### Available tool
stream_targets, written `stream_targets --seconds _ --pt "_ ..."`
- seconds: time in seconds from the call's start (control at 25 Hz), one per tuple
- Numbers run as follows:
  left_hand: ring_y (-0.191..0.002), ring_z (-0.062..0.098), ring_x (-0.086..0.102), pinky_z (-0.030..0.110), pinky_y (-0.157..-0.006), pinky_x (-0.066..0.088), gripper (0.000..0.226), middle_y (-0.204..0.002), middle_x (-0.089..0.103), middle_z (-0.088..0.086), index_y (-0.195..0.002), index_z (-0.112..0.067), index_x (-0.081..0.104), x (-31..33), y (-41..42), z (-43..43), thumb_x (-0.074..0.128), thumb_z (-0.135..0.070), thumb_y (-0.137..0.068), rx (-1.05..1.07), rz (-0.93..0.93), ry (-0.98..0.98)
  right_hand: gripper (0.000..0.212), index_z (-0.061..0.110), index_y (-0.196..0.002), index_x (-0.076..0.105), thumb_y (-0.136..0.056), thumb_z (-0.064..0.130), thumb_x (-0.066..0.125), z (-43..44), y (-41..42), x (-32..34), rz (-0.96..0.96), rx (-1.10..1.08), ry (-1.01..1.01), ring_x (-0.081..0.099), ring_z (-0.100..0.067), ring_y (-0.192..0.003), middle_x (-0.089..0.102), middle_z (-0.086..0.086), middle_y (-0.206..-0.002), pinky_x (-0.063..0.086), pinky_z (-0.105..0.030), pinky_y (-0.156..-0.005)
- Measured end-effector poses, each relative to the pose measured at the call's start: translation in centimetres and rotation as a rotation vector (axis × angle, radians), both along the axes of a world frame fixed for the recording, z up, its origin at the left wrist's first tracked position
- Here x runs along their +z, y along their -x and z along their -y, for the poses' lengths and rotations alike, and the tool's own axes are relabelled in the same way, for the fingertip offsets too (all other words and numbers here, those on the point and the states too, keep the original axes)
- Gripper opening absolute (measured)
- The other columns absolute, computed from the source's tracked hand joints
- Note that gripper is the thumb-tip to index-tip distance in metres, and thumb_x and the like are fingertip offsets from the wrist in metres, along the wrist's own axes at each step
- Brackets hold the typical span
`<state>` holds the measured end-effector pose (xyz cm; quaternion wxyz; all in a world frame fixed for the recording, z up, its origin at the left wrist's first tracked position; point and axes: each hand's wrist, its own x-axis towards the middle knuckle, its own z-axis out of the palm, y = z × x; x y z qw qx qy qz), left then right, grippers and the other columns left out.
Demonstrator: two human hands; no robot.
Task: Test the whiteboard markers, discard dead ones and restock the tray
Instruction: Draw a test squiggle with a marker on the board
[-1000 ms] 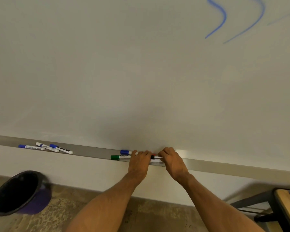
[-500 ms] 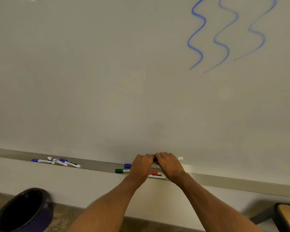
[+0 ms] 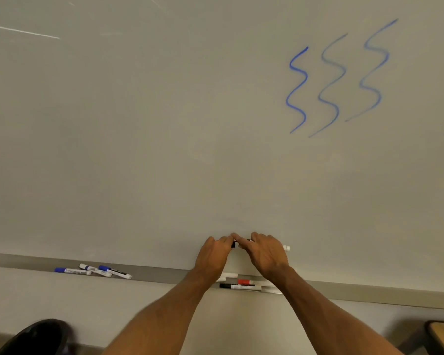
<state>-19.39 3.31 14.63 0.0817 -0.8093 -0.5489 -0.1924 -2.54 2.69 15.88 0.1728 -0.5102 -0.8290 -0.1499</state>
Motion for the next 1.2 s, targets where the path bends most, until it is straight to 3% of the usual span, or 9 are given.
stream_targets --seconds 0.08,0.16,0.32,0.48,0.56,0.72,0.88,1.04,1.2 --pt "-0.06 0.016 0.055 0.022 -0.055 0.037 0.025 -0.077 0.069 -0.004 -0.088 -0.019 0.067 1.1 0.6 0.2 0.084 -0.025 -0.071 -0.04 -0.094 -0.124 0.04 0.029 -0.134 0.049 -0.095 0.038 0.046 0.4 -0.1 0.6 -0.043 -0.032 -0.045 0.041 -0.013 -0.048 0.056 0.001 -0.065 0.033 -0.026 -0.045" --pt "-0.047 0.013 0.052 0.021 -0.051 0.037 0.032 -0.062 0.064 -0.006 -0.076 -0.02 0.068 2.1 0.9 -0.1 0.093 -0.025 -0.057 -0.064 -0.116 -0.273 0.045 0.016 -0.138 0.042 -0.099 0.036 0.038 0.5 0.2 1.6 -0.213 -0.05 -0.004 0.058 -0.02 -0.073 0.063 -0.004 -0.091 0.046 -0.034 -0.063" --pt "-0.063 0.017 0.061 0.027 -0.054 0.042 0.035 -0.078 0.068 0.0 -0.098 -0.013 0.072 5.8 1.2 -0.9 0.086 -0.018 -0.067 -0.136 -0.006 -0.522 0.044 0.003 -0.127 0.047 -0.083 -0.007 0.048 0.0 0.8 5.1 -0.41 -0.042 -0.102 0.056 -0.031 -0.091 0.057 -0.017 -0.107 0.051 -0.042 -0.079" --pt "-0.072 0.019 0.06 0.03 -0.057 0.039 0.041 -0.093 0.068 0.002 -0.116 -0.008 0.066 12.1 0.9 -2.3 0.078 -0.016 -0.077 -0.144 0.047 -0.725 0.044 0.027 -0.143 0.03 -0.1 0.018 0.036 -0.7 0.4 11.6 -0.633 0.01 -0.107 0.048 -0.013 -0.108 0.047 -0.002 -0.128 0.044 -0.025 -0.088" --pt "-0.089 0.02 0.06 0.031 -0.065 0.04 0.041 -0.111 0.066 0.004 -0.122 -0.009 0.062 15.7 0.6 -3.6 0.073 -0.019 -0.084 -0.149 0.063 -0.801 0.047 0.034 -0.144 0.026 -0.1 0.026 0.04 -1.0 0.3 15.2 -0.666 0.043 -0.187 0.056 -0.013 -0.099 0.053 0.001 -0.121 0.049 -0.029 -0.082" --pt "-0.13 0.029 0.045 0.038 -0.09 0.045 0.043 -0.143 0.046 0.014 -0.134 -0.005 0.052 23.2 -0.4 -6.0 0.058 -0.016 -0.093 -0.194 0.02 -0.933 0.026 0.025 -0.124 0.048 -0.099 0.027 0.043 -2.3 0.1 21.9 -0.761 0.086 -0.445 0.063 -0.015 -0.078 0.059 0.002 -0.105 0.053 -0.032 -0.069" --pt "-0.139 0.03 0.032 0.042 -0.108 0.037 0.057 -0.149 0.038 0.014 -0.14 -0.002 0.043 29.5 -1.1 -7.5 0.065 -0.006 -0.089 -0.249 0.058 -0.951 0.037 0.024 -0.133 0.047 -0.096 0.022 0.046 -3.3 -0.6 26.5 -0.728 0.153 -0.569 0.053 -0.002 -0.089 0.056 0.011 -0.111 0.047 -0.017 -0.072" --pt "-0.139 0.033 0.031 0.046 -0.112 0.031 0.066 -0.149 0.036 0.017 -0.142 0.001 0.037 33.0 -1.2 -9.0 0.066 0.006 -0.083 -0.23 0.037 -0.947 0.046 0.018 -0.127 0.05 -0.083 0.023 0.062 -4.5 -1.2 29.2 -0.576 0.2 -0.664 0.051 -0.008 -0.089 0.062 0.001 -0.105 0.048 -0.028 -0.077" --pt "-0.142 0.033 0.022 0.042 -0.116 0.02 0.076 -0.153 0.029 0.015 -0.146 -0.001 0.024 33.3 -1.8 -10.4 0.062 0.015 -0.081 -0.222 0.164 -0.905 0.034 0.016 -0.108 0.059 -0.091 0.044 0.05 -5.1 -1.2 30.4 -0.649 0.18 -0.806 0.056 -0.018 -0.08 0.064 -0.002 -0.089 0.047 -0.032 -0.071"
